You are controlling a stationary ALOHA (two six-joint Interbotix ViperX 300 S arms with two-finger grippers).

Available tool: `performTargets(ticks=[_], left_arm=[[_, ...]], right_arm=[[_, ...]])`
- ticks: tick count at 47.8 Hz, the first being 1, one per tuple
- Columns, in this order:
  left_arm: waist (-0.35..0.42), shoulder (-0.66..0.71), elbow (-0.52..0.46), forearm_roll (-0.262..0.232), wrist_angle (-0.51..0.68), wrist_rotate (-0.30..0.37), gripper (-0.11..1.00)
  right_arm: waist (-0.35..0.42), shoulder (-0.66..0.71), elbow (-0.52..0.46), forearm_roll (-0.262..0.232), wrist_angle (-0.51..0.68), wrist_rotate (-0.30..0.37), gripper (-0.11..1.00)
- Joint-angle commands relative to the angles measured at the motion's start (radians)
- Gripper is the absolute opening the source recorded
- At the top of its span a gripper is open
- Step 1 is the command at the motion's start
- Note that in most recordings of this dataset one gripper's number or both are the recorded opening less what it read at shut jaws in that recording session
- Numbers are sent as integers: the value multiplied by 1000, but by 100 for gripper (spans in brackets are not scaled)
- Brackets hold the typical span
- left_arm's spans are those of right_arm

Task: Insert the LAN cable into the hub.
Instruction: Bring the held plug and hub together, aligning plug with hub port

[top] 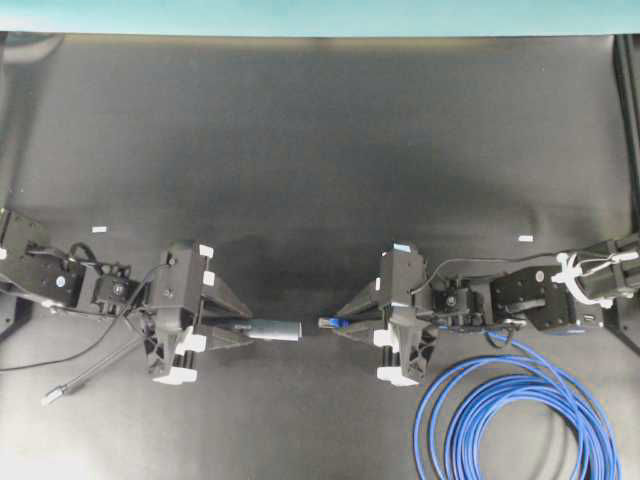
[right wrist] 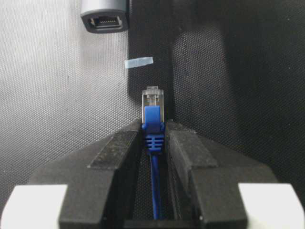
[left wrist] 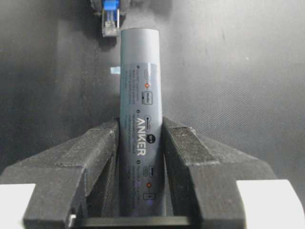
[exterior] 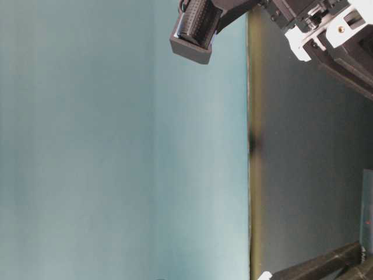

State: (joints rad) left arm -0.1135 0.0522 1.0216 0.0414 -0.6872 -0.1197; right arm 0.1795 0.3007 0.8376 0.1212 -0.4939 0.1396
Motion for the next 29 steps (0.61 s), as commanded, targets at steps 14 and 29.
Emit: performTargets(ticks=[14, 29], left_arm=[[34, -114, -67, 3, 252, -26, 28], [44, -135, -81, 3, 267, -25, 28]], right_arm=[[2, -183, 12, -2, 161, 11, 13], [-17, -249, 2, -2, 193, 11, 13]])
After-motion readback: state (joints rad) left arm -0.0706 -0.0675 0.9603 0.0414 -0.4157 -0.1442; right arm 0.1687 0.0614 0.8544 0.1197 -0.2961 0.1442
